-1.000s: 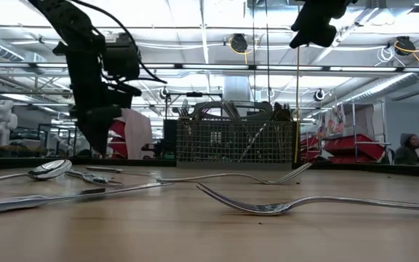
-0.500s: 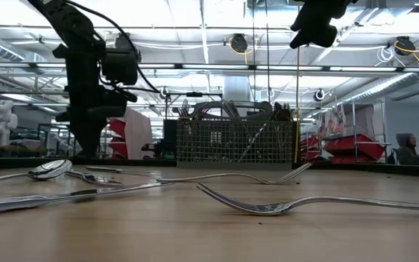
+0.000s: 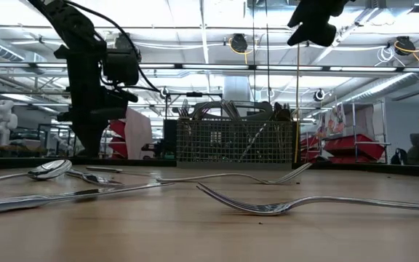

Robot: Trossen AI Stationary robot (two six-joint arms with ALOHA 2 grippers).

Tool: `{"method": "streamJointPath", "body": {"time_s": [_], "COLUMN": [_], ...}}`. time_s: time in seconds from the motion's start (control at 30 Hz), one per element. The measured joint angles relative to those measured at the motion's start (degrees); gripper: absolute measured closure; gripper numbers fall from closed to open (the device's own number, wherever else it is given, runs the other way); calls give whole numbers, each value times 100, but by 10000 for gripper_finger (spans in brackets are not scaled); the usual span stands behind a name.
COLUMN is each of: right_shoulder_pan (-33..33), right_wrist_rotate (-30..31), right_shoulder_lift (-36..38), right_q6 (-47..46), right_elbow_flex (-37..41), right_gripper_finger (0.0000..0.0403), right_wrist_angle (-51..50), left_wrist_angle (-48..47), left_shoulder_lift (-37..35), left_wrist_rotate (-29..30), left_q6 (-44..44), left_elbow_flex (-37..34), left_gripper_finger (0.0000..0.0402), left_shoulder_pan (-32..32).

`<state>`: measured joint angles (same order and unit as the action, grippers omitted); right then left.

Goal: Sort silverware
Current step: Put the silver table knife into the silverware organizer

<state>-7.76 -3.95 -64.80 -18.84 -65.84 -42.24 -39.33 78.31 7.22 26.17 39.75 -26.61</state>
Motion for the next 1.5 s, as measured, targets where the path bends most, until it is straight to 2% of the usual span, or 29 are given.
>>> {"method": "streamJointPath", "body": {"time_s": [0.37,0.63,0.7,0.8,0.9,1.13,1.5], "right_shoulder_pan": [466,607,604,596,552,500,305], "right_wrist_rotate": [99,116,281,926,1260,742,-277], "right_shoulder_lift": [-779,-1221,-1392,-1728,-2124,-3111,-4370], "right_q6": [42,356,385,337,-90,-1682,-2681], "right_elbow_flex": [-5,-5,-5,-5,-5,2,2], "right_gripper_finger": [233,238,238,238,238,231,172], "right_wrist_angle": [99,708,935,1281,1694,2158,3495], "left_wrist_angle": [266,938,1050,1159,1186,1204,1211], "left_shoulder_lift": [663,814,821,827,828,832,834], "left_wrist_rotate": [-94,-855,-956,-1070,-1082,-1086,-1080], "left_q6": [-92,580,656,798,954,1109,1110], "left_elbow_flex": [-79,-72,-81,-89,-92,-96,-98], "left_gripper_finger": [396,396,396,396,396,396,396], "left_shoulder_pan": [11,18,31,37,48,48,48]}}
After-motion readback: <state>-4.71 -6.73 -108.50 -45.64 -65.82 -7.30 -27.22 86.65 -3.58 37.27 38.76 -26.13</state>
